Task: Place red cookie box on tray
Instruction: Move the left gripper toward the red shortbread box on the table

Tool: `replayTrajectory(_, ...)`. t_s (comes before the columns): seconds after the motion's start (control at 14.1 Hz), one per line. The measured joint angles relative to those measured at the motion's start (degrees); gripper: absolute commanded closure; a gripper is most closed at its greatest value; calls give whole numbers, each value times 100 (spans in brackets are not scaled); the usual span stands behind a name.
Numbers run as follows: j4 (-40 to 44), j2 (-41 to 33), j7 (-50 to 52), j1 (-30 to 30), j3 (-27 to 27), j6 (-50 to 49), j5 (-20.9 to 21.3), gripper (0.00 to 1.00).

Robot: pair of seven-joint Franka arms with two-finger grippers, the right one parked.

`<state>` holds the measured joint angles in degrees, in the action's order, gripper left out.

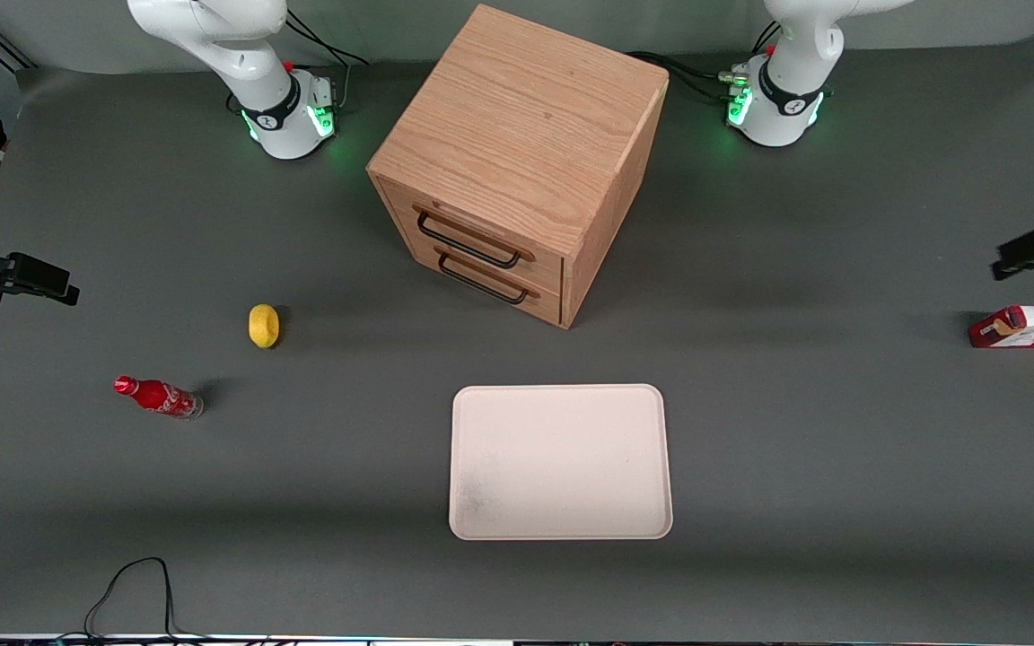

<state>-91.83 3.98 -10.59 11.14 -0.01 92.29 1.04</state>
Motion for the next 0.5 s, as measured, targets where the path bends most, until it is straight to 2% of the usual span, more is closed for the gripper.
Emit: replayTrajectory(0.5,26,338,-2234,2037,42,455,12,0)
